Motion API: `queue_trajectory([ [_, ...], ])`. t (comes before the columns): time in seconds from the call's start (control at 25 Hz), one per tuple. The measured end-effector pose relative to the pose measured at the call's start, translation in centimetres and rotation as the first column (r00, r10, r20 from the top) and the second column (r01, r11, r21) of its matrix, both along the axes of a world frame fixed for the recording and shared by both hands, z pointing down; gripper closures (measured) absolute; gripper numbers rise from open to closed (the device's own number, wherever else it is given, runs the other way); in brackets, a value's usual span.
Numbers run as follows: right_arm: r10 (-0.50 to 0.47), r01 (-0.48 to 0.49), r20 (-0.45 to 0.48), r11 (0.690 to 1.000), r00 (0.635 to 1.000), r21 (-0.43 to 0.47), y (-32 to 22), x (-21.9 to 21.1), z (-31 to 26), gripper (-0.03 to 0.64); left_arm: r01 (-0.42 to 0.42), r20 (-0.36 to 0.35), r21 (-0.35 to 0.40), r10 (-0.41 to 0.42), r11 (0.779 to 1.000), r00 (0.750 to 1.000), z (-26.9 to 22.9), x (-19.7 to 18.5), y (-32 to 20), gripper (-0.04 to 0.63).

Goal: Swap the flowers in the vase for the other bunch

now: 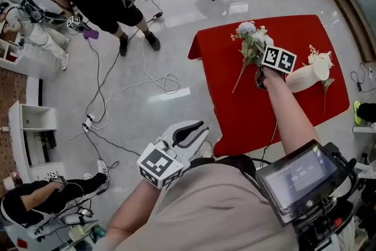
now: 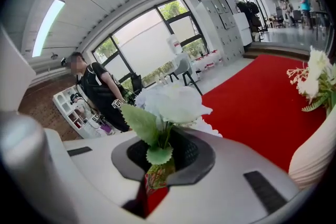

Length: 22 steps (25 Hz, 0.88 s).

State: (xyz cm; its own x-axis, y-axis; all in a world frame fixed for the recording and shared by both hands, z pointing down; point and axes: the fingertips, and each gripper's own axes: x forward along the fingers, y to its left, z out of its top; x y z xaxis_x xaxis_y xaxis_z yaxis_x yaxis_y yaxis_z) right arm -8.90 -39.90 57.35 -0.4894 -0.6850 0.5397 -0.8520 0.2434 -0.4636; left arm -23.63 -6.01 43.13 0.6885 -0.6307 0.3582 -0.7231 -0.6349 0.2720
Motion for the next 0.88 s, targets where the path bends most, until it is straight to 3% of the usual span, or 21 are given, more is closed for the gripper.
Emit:
queue_trajectory([
  [0.48,-0.054,0.043,0.056,0.983,0.997,0.179,3.8,4.3,-9.9,0.568,-0.103,-0.001,0.040,0.103,0.994,0.995,-1.4,6.6,0.6,0.532],
  [0.88,-0.069,0.034,0.073,0.915,0.995,0.403,7.0,10.8,-22.7,0.568,-0.158,-0.011,0.086,0.160,0.984,0.987,-2.8,12.6,2.3,0.532],
])
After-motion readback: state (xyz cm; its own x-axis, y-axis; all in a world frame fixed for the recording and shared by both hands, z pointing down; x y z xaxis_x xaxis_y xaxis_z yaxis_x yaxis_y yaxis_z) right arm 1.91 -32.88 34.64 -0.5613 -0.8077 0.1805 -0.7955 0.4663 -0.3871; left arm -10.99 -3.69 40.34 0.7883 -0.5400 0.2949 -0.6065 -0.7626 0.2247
